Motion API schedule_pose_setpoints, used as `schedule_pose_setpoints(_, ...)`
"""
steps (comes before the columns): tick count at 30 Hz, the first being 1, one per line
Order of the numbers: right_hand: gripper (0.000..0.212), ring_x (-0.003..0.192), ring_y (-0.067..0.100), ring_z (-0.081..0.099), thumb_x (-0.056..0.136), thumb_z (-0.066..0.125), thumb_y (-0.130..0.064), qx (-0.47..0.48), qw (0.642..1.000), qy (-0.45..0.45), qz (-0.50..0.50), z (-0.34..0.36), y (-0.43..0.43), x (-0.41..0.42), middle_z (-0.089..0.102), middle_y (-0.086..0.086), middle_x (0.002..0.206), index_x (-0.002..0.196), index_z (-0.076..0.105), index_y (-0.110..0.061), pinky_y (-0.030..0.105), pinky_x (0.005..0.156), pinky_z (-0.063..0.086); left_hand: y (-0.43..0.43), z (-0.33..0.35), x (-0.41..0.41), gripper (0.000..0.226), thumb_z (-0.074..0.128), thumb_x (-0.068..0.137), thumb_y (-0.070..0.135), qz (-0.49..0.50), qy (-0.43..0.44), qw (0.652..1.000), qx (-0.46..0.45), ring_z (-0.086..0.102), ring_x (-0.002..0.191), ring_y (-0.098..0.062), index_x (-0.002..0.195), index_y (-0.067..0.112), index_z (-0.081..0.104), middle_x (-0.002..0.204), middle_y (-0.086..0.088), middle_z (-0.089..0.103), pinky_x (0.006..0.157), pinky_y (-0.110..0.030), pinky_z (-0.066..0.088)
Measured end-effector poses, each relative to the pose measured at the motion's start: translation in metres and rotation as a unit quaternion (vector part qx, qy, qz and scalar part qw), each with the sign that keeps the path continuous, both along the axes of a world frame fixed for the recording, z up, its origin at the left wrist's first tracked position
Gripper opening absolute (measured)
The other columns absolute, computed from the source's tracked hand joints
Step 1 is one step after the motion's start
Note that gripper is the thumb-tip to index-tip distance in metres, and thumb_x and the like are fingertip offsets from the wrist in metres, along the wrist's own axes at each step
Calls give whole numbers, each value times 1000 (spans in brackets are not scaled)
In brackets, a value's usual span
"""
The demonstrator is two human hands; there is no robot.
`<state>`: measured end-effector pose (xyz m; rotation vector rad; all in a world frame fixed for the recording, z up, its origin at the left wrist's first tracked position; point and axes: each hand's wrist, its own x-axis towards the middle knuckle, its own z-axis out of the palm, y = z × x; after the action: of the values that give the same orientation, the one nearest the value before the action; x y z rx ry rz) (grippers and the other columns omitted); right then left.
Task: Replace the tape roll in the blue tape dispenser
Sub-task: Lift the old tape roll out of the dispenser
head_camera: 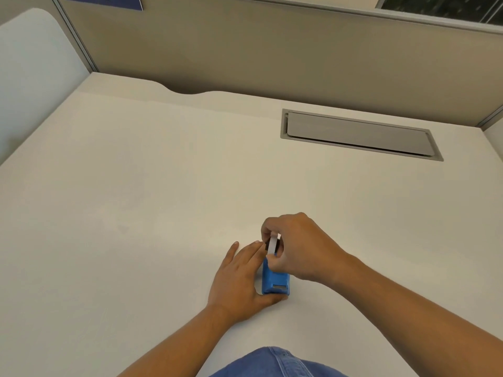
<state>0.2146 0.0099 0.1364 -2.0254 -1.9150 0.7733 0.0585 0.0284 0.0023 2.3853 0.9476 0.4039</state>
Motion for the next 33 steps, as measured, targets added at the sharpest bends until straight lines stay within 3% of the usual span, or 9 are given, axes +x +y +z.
schedule_pose_setpoints(6,22,67,14,56,70,65,-14,-27,999,-9,-22,-11,-16,5,58,-7,74,85,59,-29,34,61,55,3,7,-3,101,52,65,88,-20,8,999,-38,26,138,4,146,45,10,150,22,35,121,-36,6)
schedule_pose_setpoints(9,21,63,9,53,69,64,-15,-22,999,-7,-32,-9,-24,7,57,-9,72,83,58,-30,32,60,54,5,19,-9,115,60,58,87,-34,-11,993,-110,1,138,15,145,51,-7,151,36,0,119,-29,3)
schedule_pose_setpoints(11,21,61,7,51,69,64,-17,-14,999,-4,-37,-6,-31,8,57,-11,72,81,56,-32,29,59,52,2,31,-14,114,61,59,85,-2,-42,987,-154,-5,138,15,145,52,-6,151,37,-6,114,-23,7)
schedule_pose_setpoints(14,20,62,6,54,69,66,-22,-7,999,7,-45,-1,-44,7,59,-10,74,80,54,-34,27,59,52,-10,54,-19,96,56,65,84,77,-103,971,-199,20,139,6,146,47,21,154,27,22,112,-26,23)
schedule_pose_setpoints(19,19,64,10,56,67,62,-25,1,999,25,-26,9,-65,-5,62,-7,76,84,57,-30,30,57,53,-36,92,-14,54,74,74,58,112,-194,916,-333,63,105,-1,121,35,60,114,16,69,89,-27,54)
schedule_pose_setpoints(23,24,65,8,54,66,61,-21,-20,999,28,-12,19,-79,-14,61,-10,82,88,58,-32,32,59,53,-51,106,-14,27,82,75,32,118,-229,872,-418,72,90,-12,101,29,73,96,7,76,73,-20,55)
schedule_pose_setpoints(26,30,72,1,53,70,61,-25,-19,999,32,-7,26,-90,-18,59,-10,87,95,56,-40,26,62,53,-60,111,-19,24,83,76,18,125,-253,848,-448,74,86,-18,97,25,75,90,-1,78,73,-18,54)
schedule_pose_setpoints(29,41,71,3,60,70,63,-37,-8,999,44,-10,32,-100,-19,58,-14,98,106,49,-51,19,61,48,-66,117,-24,30,86,72,16,139,-270,835,-459,73,85,-19,100,22,75,91,-3,78,73,-20,55)
schedule_pose_setpoints(33,59,81,6,62,67,73,-48,30,995,83,-42,34,-115,-17,53,-26,117,118,45,-57,20,62,54,-74,126,-28,39,91,59,29,166,-303,815,-466,74,82,-16,94,23,76,86,3,77,68,-17,55)
